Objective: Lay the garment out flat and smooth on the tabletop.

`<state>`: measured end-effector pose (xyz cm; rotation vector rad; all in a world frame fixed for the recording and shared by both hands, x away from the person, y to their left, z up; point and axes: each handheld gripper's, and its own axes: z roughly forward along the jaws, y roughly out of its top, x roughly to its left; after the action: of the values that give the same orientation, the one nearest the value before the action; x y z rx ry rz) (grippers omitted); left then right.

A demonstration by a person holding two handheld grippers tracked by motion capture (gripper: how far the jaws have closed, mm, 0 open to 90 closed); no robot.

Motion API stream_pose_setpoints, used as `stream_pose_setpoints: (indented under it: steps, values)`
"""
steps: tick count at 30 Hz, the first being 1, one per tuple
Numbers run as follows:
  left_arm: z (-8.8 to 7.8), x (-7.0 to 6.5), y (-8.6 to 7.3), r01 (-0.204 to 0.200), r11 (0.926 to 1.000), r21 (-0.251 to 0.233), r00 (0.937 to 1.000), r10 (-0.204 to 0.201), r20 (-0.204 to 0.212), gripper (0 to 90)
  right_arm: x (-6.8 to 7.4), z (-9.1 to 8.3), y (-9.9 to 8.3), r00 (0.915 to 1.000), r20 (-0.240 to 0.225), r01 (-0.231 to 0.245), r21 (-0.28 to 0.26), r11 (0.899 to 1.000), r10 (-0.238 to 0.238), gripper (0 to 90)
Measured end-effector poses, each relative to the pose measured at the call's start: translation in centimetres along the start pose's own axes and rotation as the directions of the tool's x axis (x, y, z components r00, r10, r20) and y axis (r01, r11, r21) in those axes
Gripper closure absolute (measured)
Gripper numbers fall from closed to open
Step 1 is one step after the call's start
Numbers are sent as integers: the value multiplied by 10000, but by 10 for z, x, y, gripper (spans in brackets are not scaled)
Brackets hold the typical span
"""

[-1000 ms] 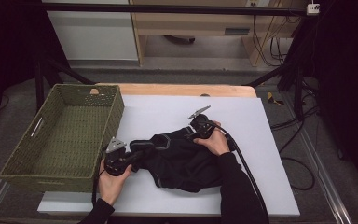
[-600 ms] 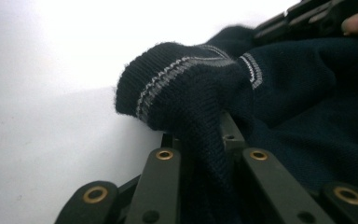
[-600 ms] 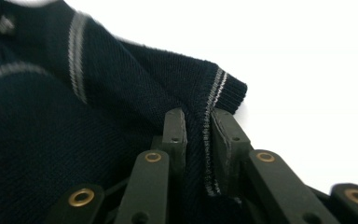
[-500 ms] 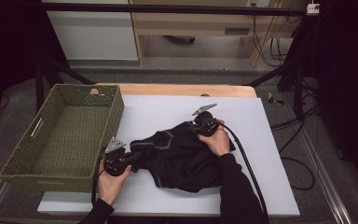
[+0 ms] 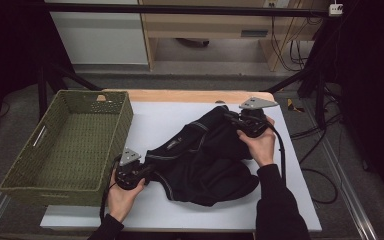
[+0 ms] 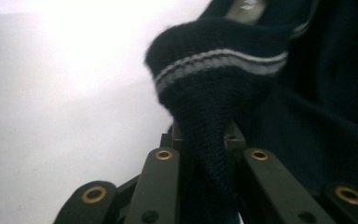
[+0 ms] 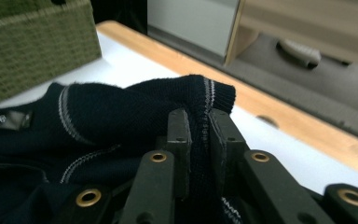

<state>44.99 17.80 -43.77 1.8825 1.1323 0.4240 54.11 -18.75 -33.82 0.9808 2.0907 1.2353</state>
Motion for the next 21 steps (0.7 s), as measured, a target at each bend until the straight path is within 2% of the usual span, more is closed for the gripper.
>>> stream_pose_setpoints:
  steps: [2,4,7,10,13,16,18,19,21]
  values:
    - [0,-1,6,-46,10000,35,10000,46,-22,813,0,-16,4,9999,67,125,-193,9997,-124,801]
    - [-2,-2,17,-175,9997,-143,9997,173,-190,821,-1,-28,6,9997,147,220,-313,9993,-216,801]
    - [-10,-3,42,-408,9977,-537,9979,380,-524,828,-1,-41,3,9993,283,258,-373,9990,-248,801]
    - [-16,2,72,-517,9951,-847,9943,434,-974,831,-4,-46,0,9993,364,106,-596,9982,-84,801]
    - [-15,14,100,-530,9935,-1003,9873,370,-1548,832,-9,-40,2,9990,359,-218,-821,9964,248,799]
    - [-6,28,125,-186,9961,-867,9822,20,-1877,832,-14,-23,10,9977,514,-395,-869,9954,441,798]
    - [2,37,143,161,9961,-872,9800,-331,-1963,832,-15,-8,20,9953,865,-378,-775,9963,445,798]
    - [6,41,153,165,9950,-987,9765,-373,-2120,832,-16,0,25,9934,1068,-349,-746,9966,428,798]
    - [10,51,170,250,9911,-1304,9631,-589,-2625,832,-17,16,37,9872,1543,-258,-1018,9945,414,795]
